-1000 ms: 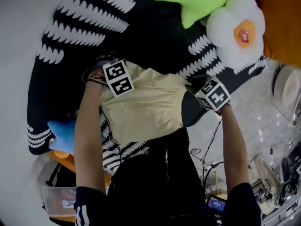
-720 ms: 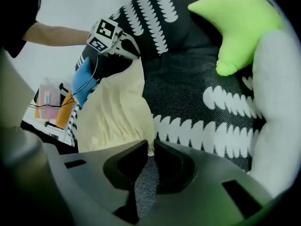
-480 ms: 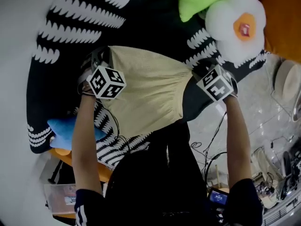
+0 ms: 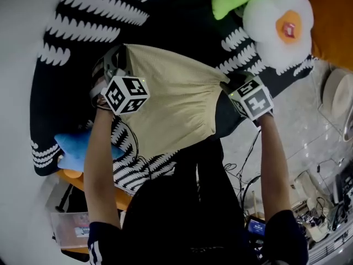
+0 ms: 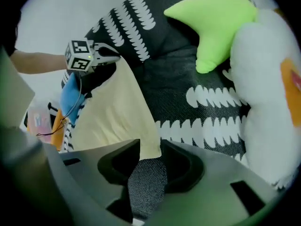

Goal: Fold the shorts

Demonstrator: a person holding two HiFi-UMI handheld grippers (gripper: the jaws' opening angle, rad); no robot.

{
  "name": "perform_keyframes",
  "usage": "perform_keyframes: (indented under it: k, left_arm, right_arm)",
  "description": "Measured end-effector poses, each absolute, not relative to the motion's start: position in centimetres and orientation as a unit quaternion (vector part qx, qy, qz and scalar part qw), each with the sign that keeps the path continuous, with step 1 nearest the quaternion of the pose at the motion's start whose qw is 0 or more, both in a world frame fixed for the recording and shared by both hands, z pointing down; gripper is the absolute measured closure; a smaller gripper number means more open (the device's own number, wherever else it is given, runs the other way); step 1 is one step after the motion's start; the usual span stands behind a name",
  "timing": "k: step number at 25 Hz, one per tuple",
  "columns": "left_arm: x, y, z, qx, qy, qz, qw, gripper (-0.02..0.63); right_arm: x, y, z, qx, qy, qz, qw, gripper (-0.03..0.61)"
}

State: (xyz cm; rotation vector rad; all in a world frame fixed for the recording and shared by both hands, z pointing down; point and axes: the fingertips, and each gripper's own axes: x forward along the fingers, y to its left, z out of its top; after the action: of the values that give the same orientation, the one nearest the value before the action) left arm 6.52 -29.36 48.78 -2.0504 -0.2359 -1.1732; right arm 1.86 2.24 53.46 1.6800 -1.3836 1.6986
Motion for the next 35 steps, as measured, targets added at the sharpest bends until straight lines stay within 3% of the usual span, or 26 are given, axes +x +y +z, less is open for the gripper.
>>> perform_keyframes:
  k: [2,3,5,6,18,26,35]
  left_arm:
    - [6.6,-29.5,47.6,-0.801,-0.091,-0.445,0.39,0.594]
    - [6.6,-29.5,47.4,-0.8,-0.093,-0.443,0.394,0.594]
    - [6.6,-29.6,47.3,-0.793,-0.103,-0.444,0.405,0.592]
    - [6.5,-29.7,47.3,-0.789,-0.108,-0.443,0.412,0.594]
    - [7.1,-29.1,42.5,-0.807,-0.076,-0.362,0.46,0.594]
    - [3.7,-27.5,39.2,-0.835,-0.111,-0.36,0.401,0.592]
    - [-7.1,-25.7,35.3,-0.844,-0.15,-0.386,0.341,0.592]
  right_arm:
    - [2.0,2.6,54.2,0.618,-0.463,0.601,0.208,0.384]
    - [2.0,2.7,54.5,0.619,-0.458,0.6,0.216,0.401]
    - [1.8,2.4,54.6,0.607,-0.467,0.608,0.211,0.509]
    - [1.7,2.2,54.4,0.599,-0.474,0.611,0.206,0.517]
    - [3.6,2.3,51.5,0.625,-0.514,0.537,0.239,0.525]
    - [2.6,3.3,48.7,0.641,-0.521,0.507,0.245,0.525]
    - [-3.2,3.8,44.5,0.627,-0.587,0.428,0.282,0.524]
